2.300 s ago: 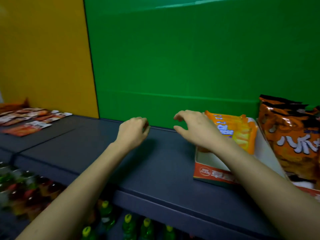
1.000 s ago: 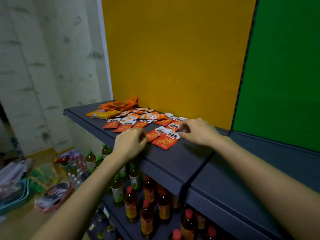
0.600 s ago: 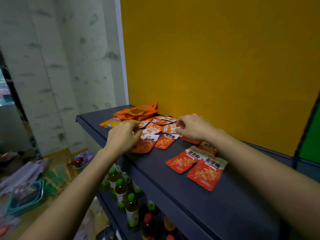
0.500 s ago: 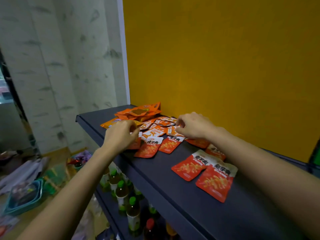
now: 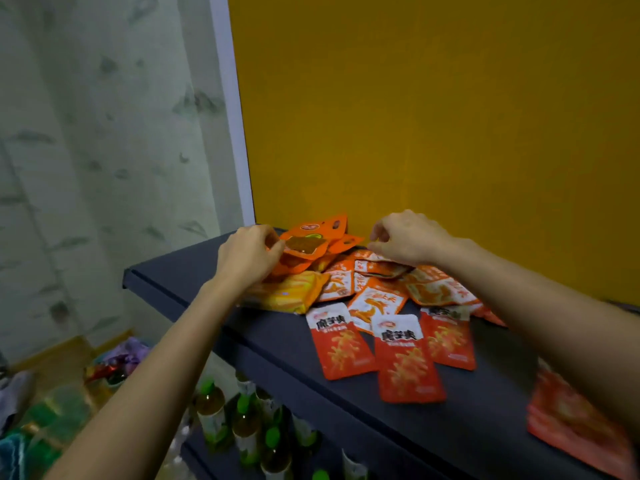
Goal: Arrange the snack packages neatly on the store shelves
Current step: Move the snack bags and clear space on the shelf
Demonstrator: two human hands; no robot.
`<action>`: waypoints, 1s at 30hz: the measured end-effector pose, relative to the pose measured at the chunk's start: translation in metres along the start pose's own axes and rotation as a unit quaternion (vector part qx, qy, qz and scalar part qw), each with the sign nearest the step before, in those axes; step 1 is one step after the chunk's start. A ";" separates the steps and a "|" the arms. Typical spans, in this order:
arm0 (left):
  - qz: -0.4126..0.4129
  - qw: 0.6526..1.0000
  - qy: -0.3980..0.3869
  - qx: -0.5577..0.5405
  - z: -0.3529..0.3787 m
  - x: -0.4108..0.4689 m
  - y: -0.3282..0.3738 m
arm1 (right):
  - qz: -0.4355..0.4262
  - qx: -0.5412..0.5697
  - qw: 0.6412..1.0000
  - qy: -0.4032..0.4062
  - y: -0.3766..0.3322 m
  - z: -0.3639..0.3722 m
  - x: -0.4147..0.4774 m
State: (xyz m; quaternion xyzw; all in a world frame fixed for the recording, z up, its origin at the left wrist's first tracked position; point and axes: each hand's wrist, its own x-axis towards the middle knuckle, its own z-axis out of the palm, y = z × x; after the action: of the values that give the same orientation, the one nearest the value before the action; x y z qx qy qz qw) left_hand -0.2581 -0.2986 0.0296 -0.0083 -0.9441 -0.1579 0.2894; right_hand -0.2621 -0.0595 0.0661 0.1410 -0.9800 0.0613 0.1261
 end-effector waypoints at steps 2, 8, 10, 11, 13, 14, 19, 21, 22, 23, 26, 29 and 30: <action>0.019 1.000 -0.011 -0.015 0.004 0.023 -0.021 | 0.027 0.007 1.000 -0.006 -0.015 0.009 0.017; 0.057 0.996 -0.044 -0.050 0.020 0.072 -0.070 | 0.123 0.051 0.991 0.005 -0.051 0.039 0.069; 0.059 0.995 -0.053 -0.053 0.026 0.080 -0.083 | 0.167 0.052 0.985 -0.003 -0.060 0.051 0.082; 0.060 0.995 -0.057 -0.052 0.029 0.084 -0.089 | 0.190 0.051 0.980 -0.009 -0.063 0.056 0.087; 0.062 0.994 -0.070 -0.047 0.034 0.089 -0.099 | 0.229 0.050 0.972 -0.020 -0.070 0.064 0.096; 0.065 0.994 -0.081 -0.044 0.037 0.092 -0.103 | 0.245 0.051 0.968 -0.020 -0.073 0.066 0.099; 0.068 0.980 -0.176 -0.055 0.052 0.105 -0.111 | 0.298 0.071 0.952 -0.013 -0.079 0.077 0.114; 0.056 0.971 -0.215 -0.086 0.056 0.109 -0.111 | 0.301 0.098 0.949 -0.004 -0.077 0.079 0.120; 0.050 0.966 -0.231 -0.102 0.057 0.110 -0.110 | 0.299 0.113 0.948 0.003 -0.077 0.077 0.122; 0.044 0.961 -0.246 -0.115 0.058 0.112 -0.109 | 0.294 0.127 0.947 0.012 -0.075 0.074 0.123; 0.026 0.945 -0.285 -0.160 0.060 0.115 -0.101 | 0.274 0.159 0.946 0.068 -0.071 0.055 0.115; -0.009 0.911 -0.348 -0.223 0.062 0.120 -0.092 | 0.272 0.204 0.925 0.169 -0.054 0.033 0.093; -0.017 0.902 -0.365 -0.229 0.064 0.122 -0.090 | 0.275 0.218 0.917 0.192 -0.046 0.027 0.084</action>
State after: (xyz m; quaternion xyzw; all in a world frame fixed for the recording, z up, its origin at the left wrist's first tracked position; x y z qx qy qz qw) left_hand -0.4038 -0.3742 0.0202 -0.1158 -0.9214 -0.3603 -0.0882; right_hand -0.3332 -0.1293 0.0662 -0.1250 -0.8996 0.3312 0.2558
